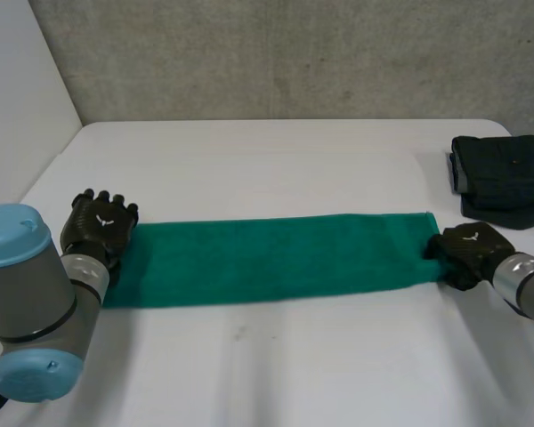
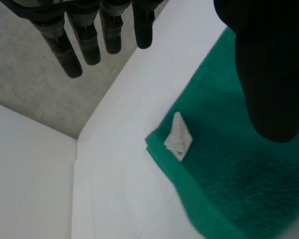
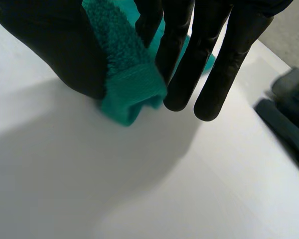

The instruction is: Fold the laundry.

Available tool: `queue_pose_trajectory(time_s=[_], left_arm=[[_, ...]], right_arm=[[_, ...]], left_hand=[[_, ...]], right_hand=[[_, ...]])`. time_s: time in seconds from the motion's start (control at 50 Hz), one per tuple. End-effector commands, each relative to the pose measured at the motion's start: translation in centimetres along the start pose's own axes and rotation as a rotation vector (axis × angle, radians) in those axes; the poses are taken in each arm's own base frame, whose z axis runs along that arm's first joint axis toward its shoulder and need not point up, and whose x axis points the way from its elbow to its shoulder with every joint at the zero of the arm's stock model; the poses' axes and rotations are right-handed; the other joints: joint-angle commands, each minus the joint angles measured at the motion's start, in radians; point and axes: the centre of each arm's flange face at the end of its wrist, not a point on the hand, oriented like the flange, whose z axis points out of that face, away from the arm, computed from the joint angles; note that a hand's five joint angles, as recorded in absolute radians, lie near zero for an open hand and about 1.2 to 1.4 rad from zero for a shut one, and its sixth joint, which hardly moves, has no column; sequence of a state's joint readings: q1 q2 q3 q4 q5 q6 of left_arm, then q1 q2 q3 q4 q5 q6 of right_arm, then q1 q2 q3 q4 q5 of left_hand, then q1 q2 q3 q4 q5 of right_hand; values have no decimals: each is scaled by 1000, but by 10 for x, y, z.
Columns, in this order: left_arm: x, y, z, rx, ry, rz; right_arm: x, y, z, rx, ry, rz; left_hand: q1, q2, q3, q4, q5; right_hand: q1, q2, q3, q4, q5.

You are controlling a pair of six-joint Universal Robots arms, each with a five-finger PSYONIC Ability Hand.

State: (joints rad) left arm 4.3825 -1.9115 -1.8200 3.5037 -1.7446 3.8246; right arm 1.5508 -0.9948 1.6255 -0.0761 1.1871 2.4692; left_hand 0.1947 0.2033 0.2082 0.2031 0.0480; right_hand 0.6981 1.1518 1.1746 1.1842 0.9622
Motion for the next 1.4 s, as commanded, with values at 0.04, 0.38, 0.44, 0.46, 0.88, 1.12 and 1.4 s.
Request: queue_pose_trajectory(time_s=[0.04, 0.38, 0.44, 0.46, 0.88, 1.12, 1.4], left_arm=[[-11, -11, -10, 36, -29, -7], [-23, -18, -28, 66, -64, -33], [-26, -20, -30, 75, -69, -61], [-26, -21, -30, 79, -70, -70], [-38, -24, -38, 93, -105, -99], [-41, -24, -35, 97, -110, -114], [-20, -80, -43, 298, -15, -175]], right_arm=[[42, -5, -27, 3, 131, -16], [71, -32, -41, 28, 252, -308], [56, -60, -40, 121, 223, -319], [42, -76, -41, 174, 200, -347], [-288, -158, -46, 732, -477, -687], [-323, -144, -53, 763, -617, -686], [-151, -154, -48, 332, -284, 35]], left_hand=[[-20, -29, -34, -29, -48], [-20, -29, -34, -29, -48], [-20, -29, -34, -29, -48], [-20, -29, -34, -29, -48], [-20, -29, -34, -29, -48], [-20, -29, -34, -29, -48], [-20, -29, -34, -29, -48]], right_hand=[[698, 244, 222, 212, 260], [698, 244, 222, 212, 260], [698, 244, 222, 212, 260], [698, 244, 222, 212, 260], [698, 244, 222, 212, 260], [-219, -672, -695, -705, -657], [-524, -977, -1000, -1010, -962]])
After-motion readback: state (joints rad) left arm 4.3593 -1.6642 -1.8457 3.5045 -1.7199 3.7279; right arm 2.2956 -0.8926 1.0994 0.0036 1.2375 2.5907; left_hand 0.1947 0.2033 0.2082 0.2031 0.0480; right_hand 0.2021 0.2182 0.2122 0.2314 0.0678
